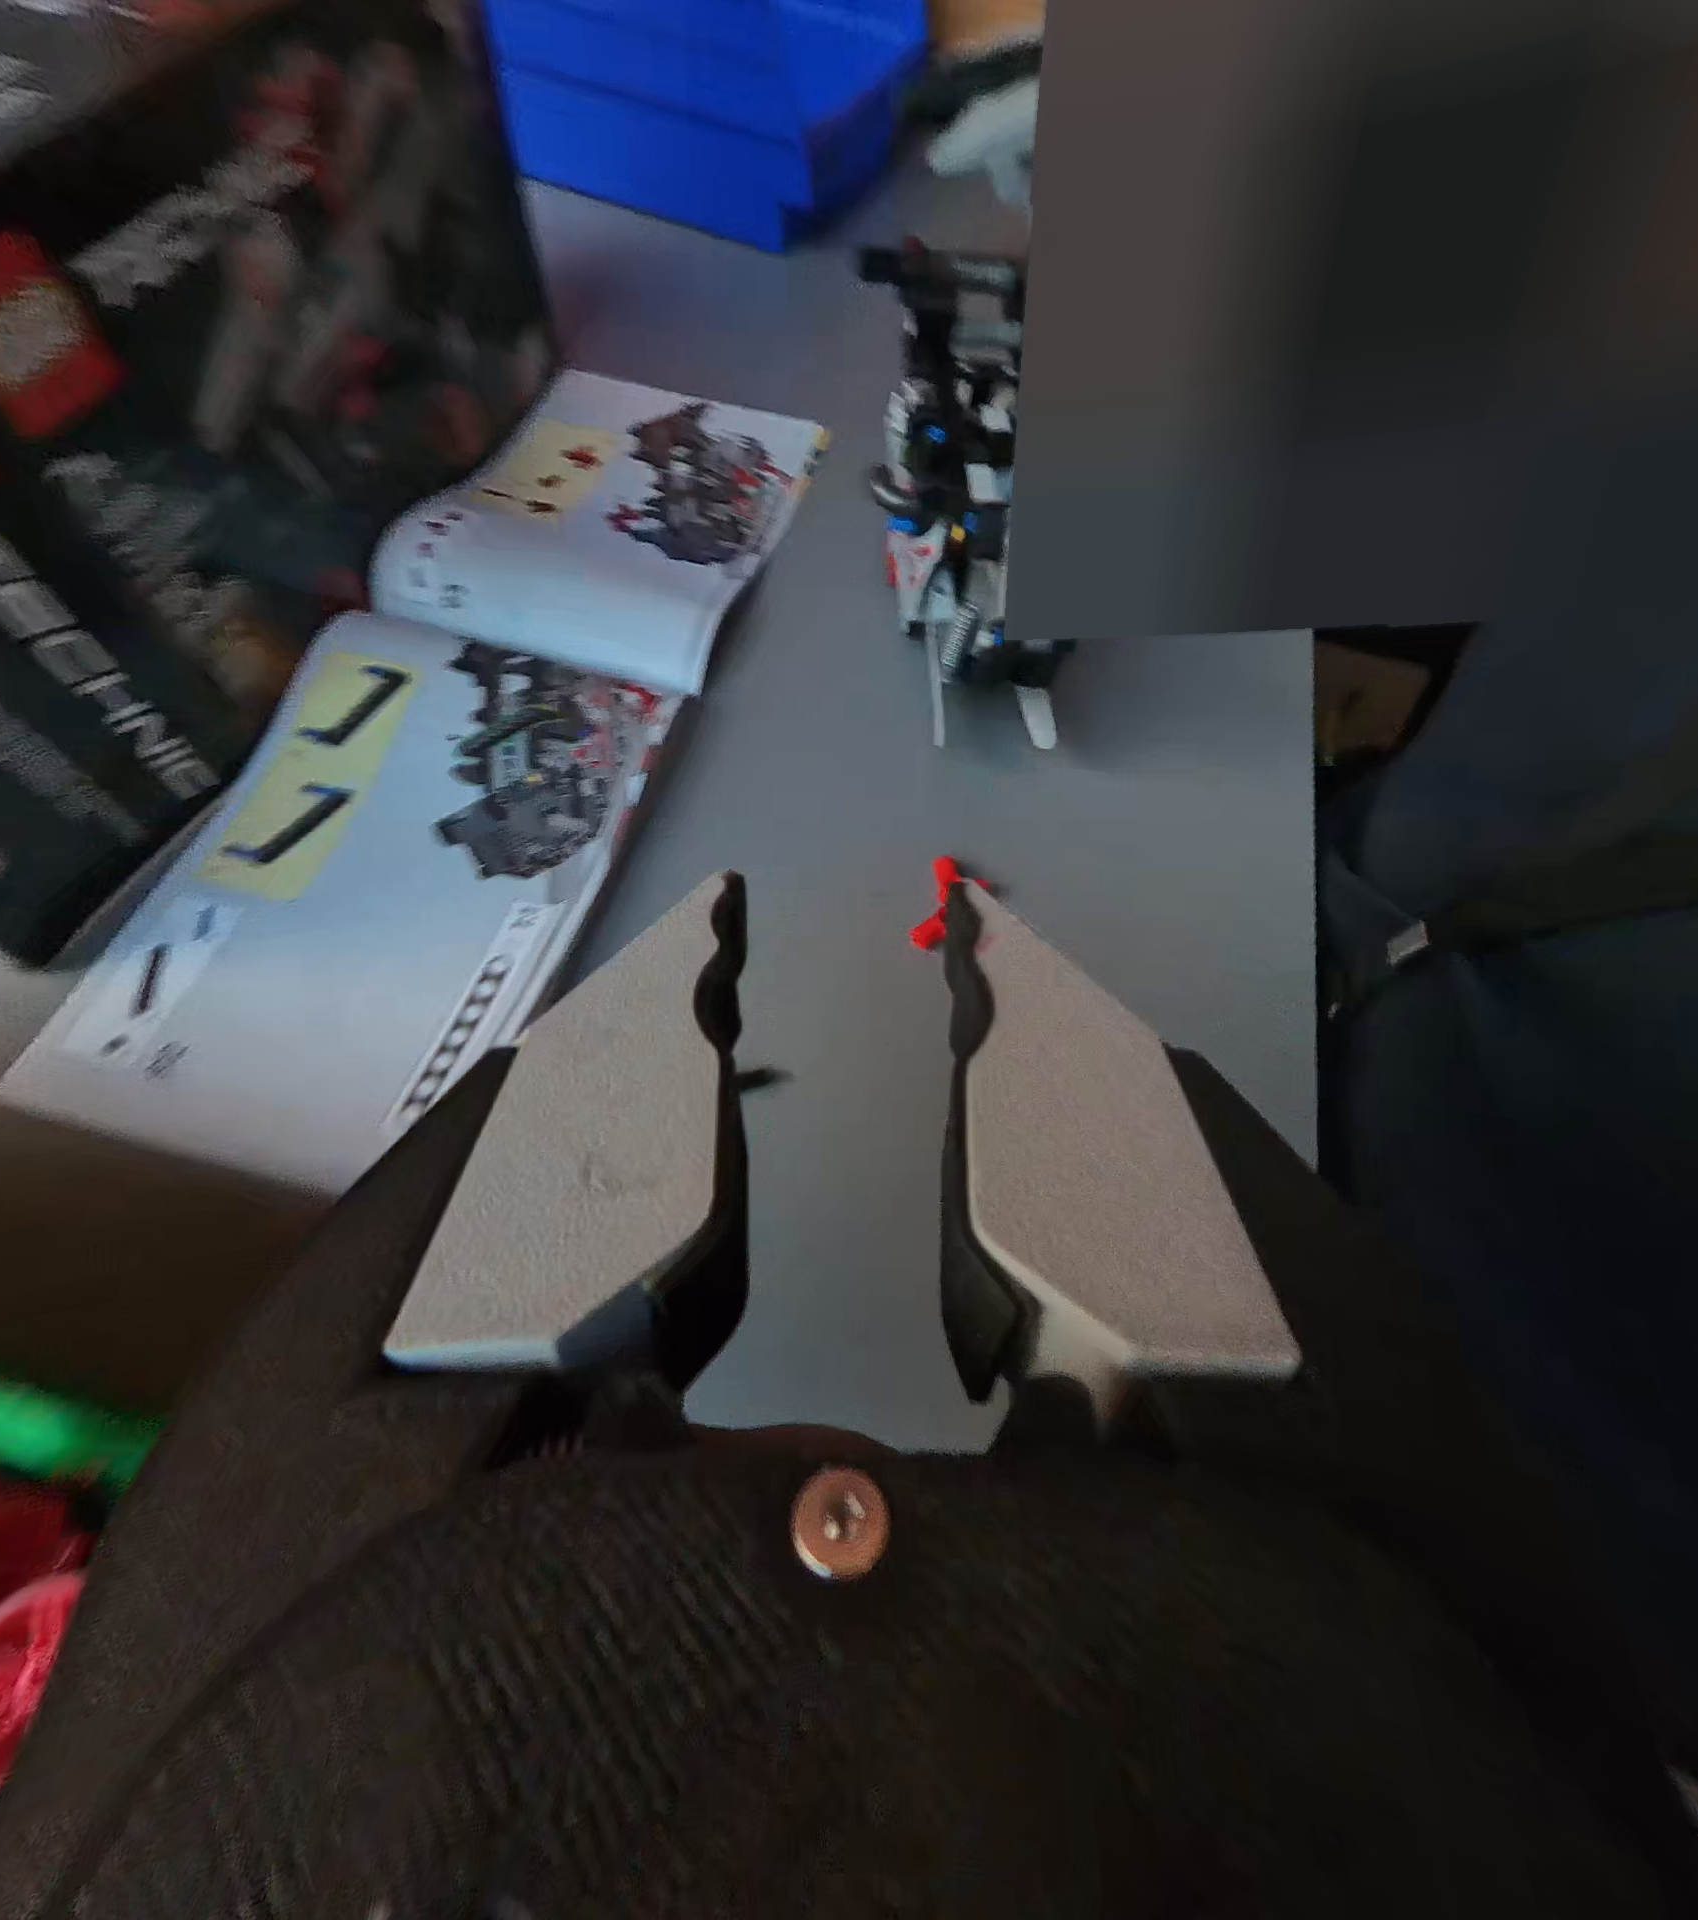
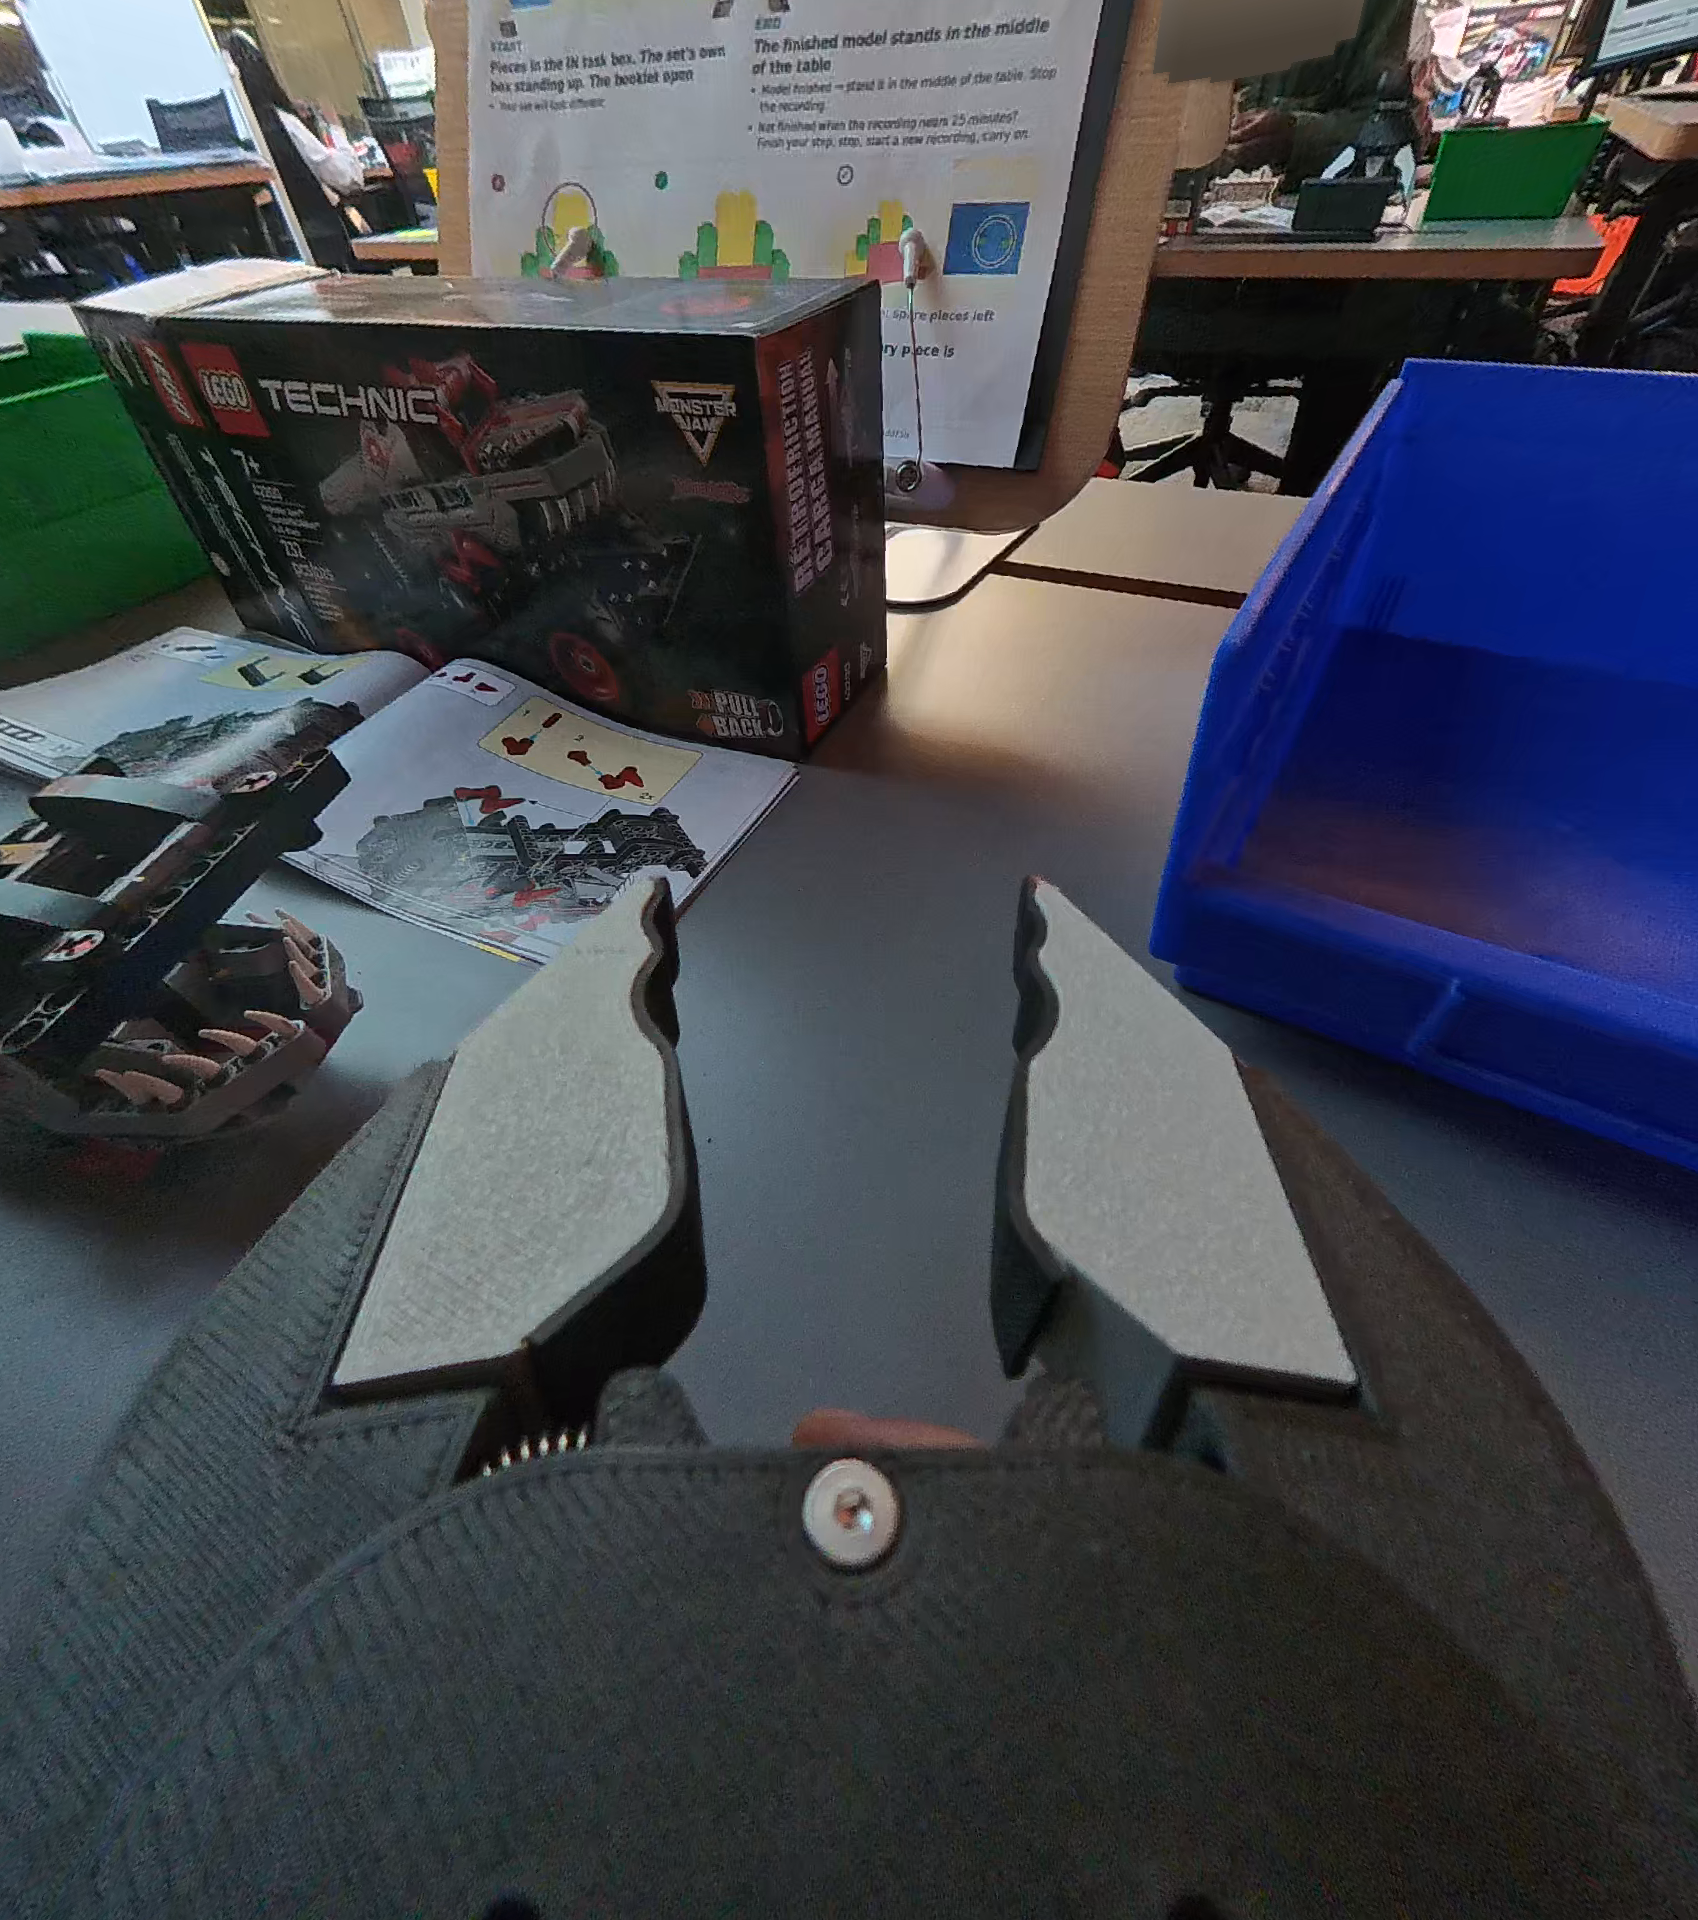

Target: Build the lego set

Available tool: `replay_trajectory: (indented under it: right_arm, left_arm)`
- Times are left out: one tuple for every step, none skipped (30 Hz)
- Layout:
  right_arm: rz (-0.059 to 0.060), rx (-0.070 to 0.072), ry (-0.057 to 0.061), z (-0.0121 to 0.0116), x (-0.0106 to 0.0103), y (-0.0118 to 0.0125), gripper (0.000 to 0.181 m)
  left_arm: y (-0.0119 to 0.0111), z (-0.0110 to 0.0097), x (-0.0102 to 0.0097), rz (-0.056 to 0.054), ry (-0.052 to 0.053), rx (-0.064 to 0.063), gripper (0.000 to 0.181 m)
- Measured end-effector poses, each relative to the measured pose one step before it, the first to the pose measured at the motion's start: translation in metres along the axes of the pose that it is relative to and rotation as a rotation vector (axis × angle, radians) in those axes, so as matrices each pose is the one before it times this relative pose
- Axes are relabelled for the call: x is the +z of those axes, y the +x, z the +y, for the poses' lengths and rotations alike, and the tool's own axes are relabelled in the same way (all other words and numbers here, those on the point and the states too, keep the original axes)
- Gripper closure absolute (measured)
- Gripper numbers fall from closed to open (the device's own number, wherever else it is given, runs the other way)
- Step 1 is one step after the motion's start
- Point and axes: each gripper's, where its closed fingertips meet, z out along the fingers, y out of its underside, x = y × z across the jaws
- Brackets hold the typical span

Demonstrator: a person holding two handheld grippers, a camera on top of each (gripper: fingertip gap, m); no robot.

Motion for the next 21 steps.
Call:
replay_trajectory:
  right_arm:
    - [0.0023, -0.0021, -0.0065, 0.00097, 0.00102, 0.00027, 0.118]
    - [0.0020, -0.0005, -0.0074, 0.00113, 0.00111, 0.00050, 0.118]
    - [0.0025, 0.0007, -0.0085, 0.00123, 0.00113, 0.00076, 0.118]
    - [0.0031, 0.0010, -0.0086, 0.00135, 0.00106, 0.00085, 0.117]
    - [0.0036, 0.0014, -0.0087, 0.00140, 0.00090, 0.00074, 0.117]
    - [0.0035, 0.0000, -0.0074, 0.00121, 0.00068, 0.00061, 0.117]
    - [0.0047, -0.0025, -0.0058, 0.00095, 0.00060, 0.00049, 0.117]
    - [0.0070, -0.0040, -0.0066, 0.00102, 0.00068, 0.00075, 0.117]
    - [0.0084, -0.0041, -0.0096, 0.00145, 0.00107, 0.00103, 0.117]
    - [0.0091, -0.0034, -0.0124, 0.00173, 0.00117, 0.00105, 0.117]
    - [0.0112, -0.0032, -0.0131, 0.00197, 0.00121, 0.00141, 0.117]
    - [0.0137, -0.0024, -0.0117, 0.00186, 0.00095, 0.00183, 0.117]
    - [0.0140, 0.0003, -0.0103, 0.00163, 0.00079, 0.00209, 0.116]
    - [0.0127, 0.0044, -0.0100, 0.00182, 0.00070, 0.00235, 0.116]
    - [0.0128, 0.0080, -0.0109, 0.00185, 0.00056, 0.00268, 0.116]
    - [0.0137, 0.0096, -0.0109, 0.00190, 0.00066, 0.00299, 0.115]
    - [0.0128, 0.0103, -0.0102, 0.00173, 0.00054, 0.00289, 0.115]
    - [0.0118, 0.0108, -0.0089, 0.00144, 0.00034, 0.00262, 0.115]
    - [0.0119, 0.0102, -0.0082, 0.00134, 0.00036, 0.00258, 0.114]
    - [0.0119, 0.0076, -0.0077, 0.00112, 0.00024, 0.00235, 0.114]
    - [0.0129, 0.0038, -0.0071, 0.00118, 0.00025, 0.00199, 0.114]
  left_arm:
    - [-0.01076, -0.00199, -0.01535, -0.0434, 0.0402, -0.0393, 0.145]
    - [-0.01091, -0.00215, -0.01503, -0.0420, 0.0318, -0.0326, 0.144]
    - [-0.01250, -0.00169, -0.01450, -0.0500, 0.0182, -0.0199, 0.143]
    - [-0.01535, -0.00154, -0.01413, -0.0671, 0.0061, -0.0077, 0.142]
    - [-0.01725, -0.00136, -0.01358, -0.0741, -0.0037, 0.0000, 0.142]
    - [-0.01801, -0.00169, -0.01245, -0.0679, -0.0083, -0.0029, 0.142]
    - [-0.01547, -0.00188, -0.01027, -0.0410, -0.0149, -0.0004, 0.143]
    - [-0.01552, -0.00203, -0.00801, -0.0341, -0.0209, 0.0032, 0.143]
    - [-0.01719, -0.00140, -0.00522, -0.0412, -0.0262, 0.0093, 0.143]
    - [-0.01755, 0.00145, -0.00170, -0.0394, -0.0406, 0.0191, 0.144]
    - [-0.01818, 0.00432, 0.00169, -0.0377, -0.0552, 0.0262, 0.143]
    - [-0.01923, 0.00336, 0.00471, -0.0430, -0.0455, 0.0199, 0.143]
    - [-0.01356, 0.00161, 0.00761, -0.0129, -0.0330, 0.0104, 0.143]
    - [-0.00266, 0.00122, 0.00944, 0.0476, -0.0319, 0.0114, 0.142]
    - [0.00010, -0.00086, 0.01054, 0.0584, -0.0234, 0.0133, 0.142]
    - [-0.00103, -0.00124, 0.01079, 0.0409, -0.0234, 0.0209, 0.142]
    - [-0.00093, 0.00034, 0.01076, 0.0323, -0.0323, 0.0343, 0.143]
    - [-0.00143, 0.00163, 0.01035, 0.0255, -0.0402, 0.0398, 0.144]
    - [-0.00233, 0.00119, 0.01001, 0.0176, -0.0374, 0.0307, 0.144]
    - [-0.00101, -0.00022, 0.00944, 0.0224, -0.0257, 0.0185, 0.143]
    - [0.00373, 0.00170, 0.00897, 0.0503, -0.0311, 0.0193, 0.143]
